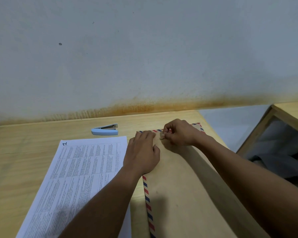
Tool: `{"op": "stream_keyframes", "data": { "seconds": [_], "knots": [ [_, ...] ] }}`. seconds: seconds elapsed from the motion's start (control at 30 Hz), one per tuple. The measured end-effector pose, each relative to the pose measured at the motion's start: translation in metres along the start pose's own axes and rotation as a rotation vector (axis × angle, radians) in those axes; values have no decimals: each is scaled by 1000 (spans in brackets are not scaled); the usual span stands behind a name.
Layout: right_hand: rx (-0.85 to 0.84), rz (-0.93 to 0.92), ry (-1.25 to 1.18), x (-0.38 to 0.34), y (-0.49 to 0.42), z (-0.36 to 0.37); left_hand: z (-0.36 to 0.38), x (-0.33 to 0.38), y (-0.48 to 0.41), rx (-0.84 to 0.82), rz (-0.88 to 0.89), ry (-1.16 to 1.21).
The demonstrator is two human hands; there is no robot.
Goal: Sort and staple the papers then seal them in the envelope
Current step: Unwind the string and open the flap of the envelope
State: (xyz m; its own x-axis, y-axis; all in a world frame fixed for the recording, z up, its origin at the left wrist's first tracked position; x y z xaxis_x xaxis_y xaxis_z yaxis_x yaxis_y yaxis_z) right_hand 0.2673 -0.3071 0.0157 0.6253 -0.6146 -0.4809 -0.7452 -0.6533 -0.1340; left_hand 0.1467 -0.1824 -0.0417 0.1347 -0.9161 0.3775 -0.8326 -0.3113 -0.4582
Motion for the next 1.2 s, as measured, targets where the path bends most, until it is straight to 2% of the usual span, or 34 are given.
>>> {"op": "stream_keyframes", "data": {
  "seconds": [0.13,0.27,0.47,0.63,0.73,0.8,0.9,0.97,1.03,1.1,1.2],
  "knots": [
    [141,-18,8,-7,-26,-9,-1,0,0,27,-1,16],
    [245,39,140,7,-49,-23,0,0,0,41,1,11],
    [252,195,249,51,-25,-53,3,-1,-1,36,10,-4],
    [122,222,213,54,21,-66,2,0,-1,28,7,3],
    [160,206,150,47,38,-70,0,1,0,18,8,0],
    [131,199,196,39,43,-71,-2,2,1,19,3,6],
    [-161,221,331,26,55,-66,-4,3,1,11,-5,9],
    [-387,242,282,11,68,-60,-4,3,1,6,-8,12],
    [-512,227,148,-4,79,-51,-4,3,0,5,-8,12],
    [-516,190,-31,-17,81,-41,-3,2,-1,1,-11,10],
    [-356,159,-259,-32,64,-30,-2,1,0,0,-4,13]
  ]
}}
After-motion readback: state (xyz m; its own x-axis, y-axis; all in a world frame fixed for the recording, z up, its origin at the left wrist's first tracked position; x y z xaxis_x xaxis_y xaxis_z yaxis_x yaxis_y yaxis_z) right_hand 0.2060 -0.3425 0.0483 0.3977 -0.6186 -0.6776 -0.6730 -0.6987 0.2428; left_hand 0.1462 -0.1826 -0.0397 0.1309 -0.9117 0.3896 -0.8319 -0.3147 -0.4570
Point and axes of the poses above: each hand's wrist, its own y-axis away from the middle knuckle, its own z-axis out of the palm, x = y × z, the point moved 2 cm from there along -y, towards the middle knuckle, and after that the axes turned 12 degrees about x, right-handed, at the moved point
